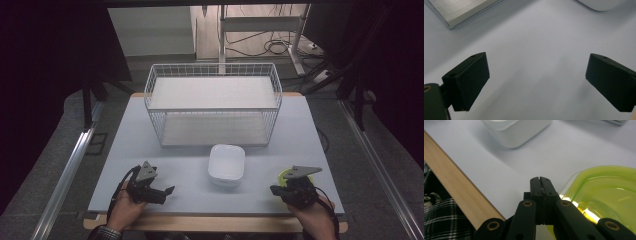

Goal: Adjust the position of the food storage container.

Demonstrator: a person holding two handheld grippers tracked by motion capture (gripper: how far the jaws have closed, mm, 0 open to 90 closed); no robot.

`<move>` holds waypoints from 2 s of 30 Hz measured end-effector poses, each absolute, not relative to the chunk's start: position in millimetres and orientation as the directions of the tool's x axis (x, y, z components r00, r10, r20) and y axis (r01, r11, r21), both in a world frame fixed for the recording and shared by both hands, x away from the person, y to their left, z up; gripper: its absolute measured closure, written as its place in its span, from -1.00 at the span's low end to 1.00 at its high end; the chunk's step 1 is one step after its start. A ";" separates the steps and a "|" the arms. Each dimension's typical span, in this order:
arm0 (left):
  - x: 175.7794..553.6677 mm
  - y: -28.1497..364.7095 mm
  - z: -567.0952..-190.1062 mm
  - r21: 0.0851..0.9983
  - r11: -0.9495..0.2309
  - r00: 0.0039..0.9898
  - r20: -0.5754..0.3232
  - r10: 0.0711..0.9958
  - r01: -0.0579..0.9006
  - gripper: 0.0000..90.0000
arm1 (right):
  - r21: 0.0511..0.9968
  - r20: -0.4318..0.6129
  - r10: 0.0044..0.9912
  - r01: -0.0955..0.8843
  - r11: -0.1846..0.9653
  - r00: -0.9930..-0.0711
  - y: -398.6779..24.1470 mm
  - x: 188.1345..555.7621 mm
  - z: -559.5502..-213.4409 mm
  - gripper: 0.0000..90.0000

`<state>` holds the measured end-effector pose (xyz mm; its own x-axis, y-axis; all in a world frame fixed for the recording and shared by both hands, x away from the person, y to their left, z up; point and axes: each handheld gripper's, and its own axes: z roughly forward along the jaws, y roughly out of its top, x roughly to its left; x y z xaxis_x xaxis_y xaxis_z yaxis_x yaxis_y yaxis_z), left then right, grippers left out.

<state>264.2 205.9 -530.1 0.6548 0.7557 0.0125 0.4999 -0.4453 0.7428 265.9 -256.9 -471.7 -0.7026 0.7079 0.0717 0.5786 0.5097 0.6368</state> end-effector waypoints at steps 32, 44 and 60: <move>289.9 174.0 -505.3 0.828 -0.353 0.748 -0.115 0.654 0.436 0.33 | 0.722 0.076 0.754 0.557 0.410 -0.653 -243.5 286.3 -467.2 0.99; 328.7 113.5 -522.0 0.765 -0.461 0.793 -0.105 0.600 0.450 0.93 | 0.677 0.094 0.790 0.621 0.395 -0.605 -187.8 335.4 -483.2 1.00; 283.0 96.9 -519.2 0.712 -0.580 0.856 -0.057 0.513 0.395 0.90 | 0.674 0.169 0.731 0.619 0.404 -0.661 -168.1 354.6 -488.4 1.00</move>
